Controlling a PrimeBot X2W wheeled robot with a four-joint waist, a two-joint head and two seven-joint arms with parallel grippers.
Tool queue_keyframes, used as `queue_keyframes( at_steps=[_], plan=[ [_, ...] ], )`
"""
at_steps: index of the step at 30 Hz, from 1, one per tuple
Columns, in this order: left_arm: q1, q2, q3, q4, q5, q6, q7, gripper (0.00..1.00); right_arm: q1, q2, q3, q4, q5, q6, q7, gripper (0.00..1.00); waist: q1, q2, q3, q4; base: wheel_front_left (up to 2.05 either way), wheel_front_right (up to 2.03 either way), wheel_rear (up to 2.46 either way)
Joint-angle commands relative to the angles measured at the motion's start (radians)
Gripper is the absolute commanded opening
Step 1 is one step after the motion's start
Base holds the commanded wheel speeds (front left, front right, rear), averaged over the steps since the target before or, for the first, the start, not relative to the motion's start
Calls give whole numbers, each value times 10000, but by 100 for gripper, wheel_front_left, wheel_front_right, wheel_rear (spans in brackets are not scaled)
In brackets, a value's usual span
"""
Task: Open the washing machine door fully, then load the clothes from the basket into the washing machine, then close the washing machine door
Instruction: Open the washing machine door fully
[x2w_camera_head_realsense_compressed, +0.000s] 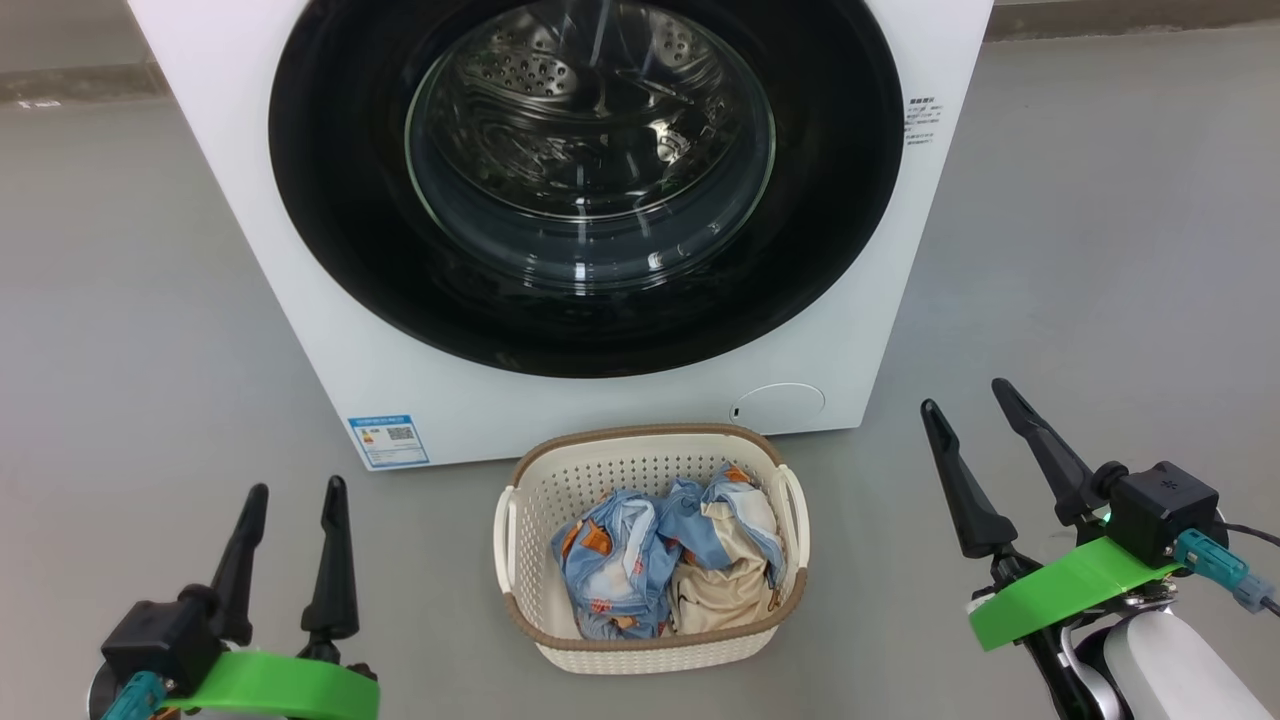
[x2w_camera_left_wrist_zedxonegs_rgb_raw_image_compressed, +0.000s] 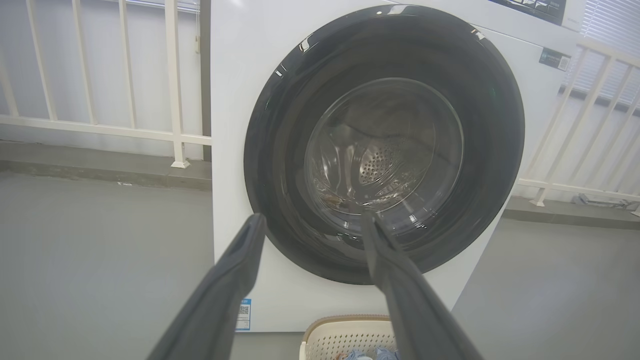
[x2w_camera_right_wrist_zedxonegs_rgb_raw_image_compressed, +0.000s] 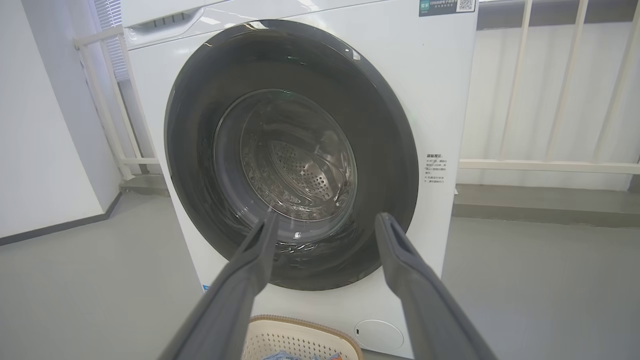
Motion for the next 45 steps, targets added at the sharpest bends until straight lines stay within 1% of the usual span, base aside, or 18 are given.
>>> queue_keyframes(
  at_steps=[1, 10, 15, 20, 27, 34, 45],
  plan=[
    [-466, 131, 361, -130, 98, -23, -93, 100, -321, -69, 84, -244, -169, 56, -132, 100, 0, 0, 2, 1, 0, 0, 0],
    [-492, 160, 382, -87, 141, -27, -93, 100, -327, -35, 55, -250, -175, 56, -132, 100, 0, 0, 20, -15, 2, 2, -4],
    [-499, 156, 424, -91, 199, -28, -93, 100, -323, -30, 48, -257, -180, 56, -132, 100, 0, 0, 39, -24, 37, 37, -75],
    [-502, 129, 468, -71, 223, -29, -93, 100, -321, -22, 31, -266, -196, 56, -132, 100, 0, 0, 37, -33, 77, 77, -154],
    [-500, 105, 490, -32, 216, -31, -93, 100, -318, -13, 18, -272, -189, 56, -132, 100, 0, 0, 24, -34, 117, 117, -234],
    [-460, 108, 433, -187, -31, -33, -93, 100, -300, 11, -24, -305, -199, 56, -132, 100, 0, 0, 36, -38, 104, 104, -208],
    [-444, 159, 348, -159, -152, -33, -93, 100, -291, -7, -64, -291, -184, 56, -132, 100, 0, 0, 53, -40, 37, 37, -73]
  ],
)
